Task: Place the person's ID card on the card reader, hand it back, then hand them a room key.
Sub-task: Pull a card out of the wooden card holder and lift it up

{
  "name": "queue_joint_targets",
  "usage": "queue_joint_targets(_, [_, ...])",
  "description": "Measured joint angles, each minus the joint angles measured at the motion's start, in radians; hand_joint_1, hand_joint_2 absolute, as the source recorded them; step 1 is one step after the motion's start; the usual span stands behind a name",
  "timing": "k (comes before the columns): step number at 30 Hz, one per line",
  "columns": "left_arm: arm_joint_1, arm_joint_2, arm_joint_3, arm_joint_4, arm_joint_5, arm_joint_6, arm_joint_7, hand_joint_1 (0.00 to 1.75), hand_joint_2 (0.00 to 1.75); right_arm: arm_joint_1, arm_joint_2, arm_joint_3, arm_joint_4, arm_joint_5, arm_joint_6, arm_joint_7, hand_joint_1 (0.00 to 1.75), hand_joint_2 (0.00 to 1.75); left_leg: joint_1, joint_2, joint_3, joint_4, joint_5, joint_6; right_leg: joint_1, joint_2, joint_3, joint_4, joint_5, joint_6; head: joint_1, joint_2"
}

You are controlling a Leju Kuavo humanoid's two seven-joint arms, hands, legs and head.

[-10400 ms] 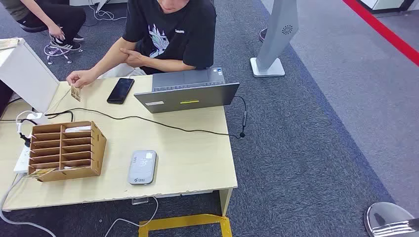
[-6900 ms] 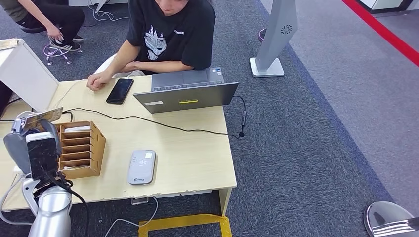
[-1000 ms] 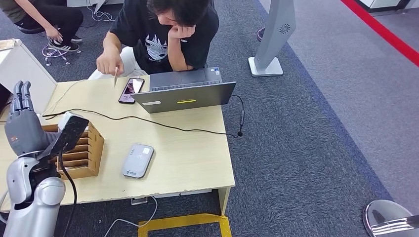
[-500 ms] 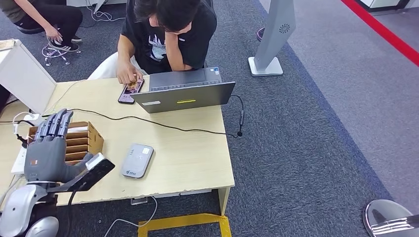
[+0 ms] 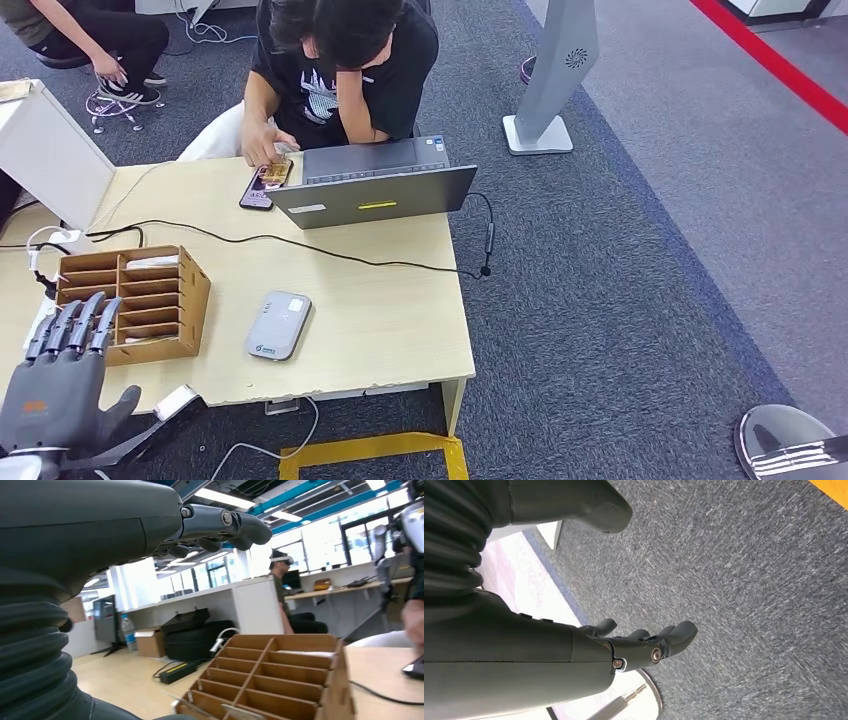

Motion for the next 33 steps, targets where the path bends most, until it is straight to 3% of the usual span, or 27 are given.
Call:
queue_joint_targets(7, [0.079,-0.008,0.127,-0.002,0.018,0.006,0.051,0.00,1.75,0.003,0.000,-0.016,0.000,0.004,-0.005,0.004,0.00,1.75,0.000,-0.001,0.000,0.000,0.000,0.000,0.000,-0.001,0.000,0.000,0.000,0.000,0.000,0.000])
queue_joint_targets(15, [0.081,-0.078,0.263,0.057,0.023,0.035,0.042,0.00,1.75,0.003,0.000,-0.018,0.000,0.024,-0.012,0.004,0.00,1.75,0.000,-0.001,0.000,0.000,0.000,0.000,0.000,-0.001,0.000,0.000,0.000,0.000,0.000,0.000])
queue_joint_targets(21, [0.042,-0.139,0.314,0.153,0.051,0.053,-0.006,0.00,1.75,0.001,0.000,-0.018,0.000,0.044,-0.013,0.002,0.00,1.75,0.000,-0.001,0.000,0.000,0.000,0.000,0.000,-0.001,0.000,0.000,0.000,0.000,0.000,0.000])
queue_joint_targets(33, [-0.083,-0.218,0.316,0.365,0.077,0.087,-0.061,0.00,1.75,-0.007,0.000,-0.018,0.000,0.079,-0.012,0.001,0.00,1.75,0.000,-0.001,0.000,0.000,0.000,0.000,0.000,-0.002,0.000,0.000,0.000,0.000,0.000,0.000])
